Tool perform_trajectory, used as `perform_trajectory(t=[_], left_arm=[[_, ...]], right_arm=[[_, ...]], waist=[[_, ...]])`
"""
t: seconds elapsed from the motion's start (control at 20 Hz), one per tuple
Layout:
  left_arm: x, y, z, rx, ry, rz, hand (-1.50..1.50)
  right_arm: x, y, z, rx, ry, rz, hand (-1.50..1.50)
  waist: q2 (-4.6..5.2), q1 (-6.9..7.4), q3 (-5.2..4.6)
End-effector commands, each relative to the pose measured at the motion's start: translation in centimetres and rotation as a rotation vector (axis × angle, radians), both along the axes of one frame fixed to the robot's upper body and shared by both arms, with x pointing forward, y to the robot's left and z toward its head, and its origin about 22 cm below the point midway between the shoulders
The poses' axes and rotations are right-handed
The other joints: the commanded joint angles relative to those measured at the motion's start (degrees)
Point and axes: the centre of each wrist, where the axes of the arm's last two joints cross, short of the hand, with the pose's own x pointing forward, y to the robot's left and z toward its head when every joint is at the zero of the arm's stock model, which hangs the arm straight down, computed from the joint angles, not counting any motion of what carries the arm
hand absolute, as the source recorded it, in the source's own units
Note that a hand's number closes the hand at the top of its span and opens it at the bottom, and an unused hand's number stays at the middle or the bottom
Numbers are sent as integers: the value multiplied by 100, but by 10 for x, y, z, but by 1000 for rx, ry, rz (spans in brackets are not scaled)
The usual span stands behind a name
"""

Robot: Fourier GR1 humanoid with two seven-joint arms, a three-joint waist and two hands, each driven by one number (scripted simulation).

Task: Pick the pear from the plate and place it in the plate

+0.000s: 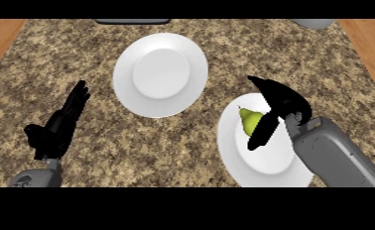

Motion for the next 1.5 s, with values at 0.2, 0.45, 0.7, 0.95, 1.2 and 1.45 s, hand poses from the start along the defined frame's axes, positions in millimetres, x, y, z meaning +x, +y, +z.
perform_trajectory(t=[0.2, 0.45, 0.7, 0.95, 1.2, 1.45], left_arm=[[-2, -6, -6, 0, 9, 13, 0], [-1, -6, -17, 0, -14, -8, 0], [-1, 4, 5, 0, 4, -17, 0], [12, -14, 7, 10, -15, 5, 0], [-8, -10, -3, 10, 2, -4, 0], [-1, -2, 3, 3, -16, -6, 0]], right_arm=[[-2, 4, -27, -74, 108, 0, -150], [15, 1, -57, -112, 131, 6, -150], [7, 21, -69, -168, 122, -1, -150], [5, 4, -82, -138, 141, 20, -150], [13, -3, -100, -82, 155, 90, 150], [11, -8, -95, -61, 131, 118, 150]], waist=[[-2, -7, 2], [10, 13, 2], [-2, 9, 3], [-3, -14, 3], [5, 23, 5], [0, 9, 4]])
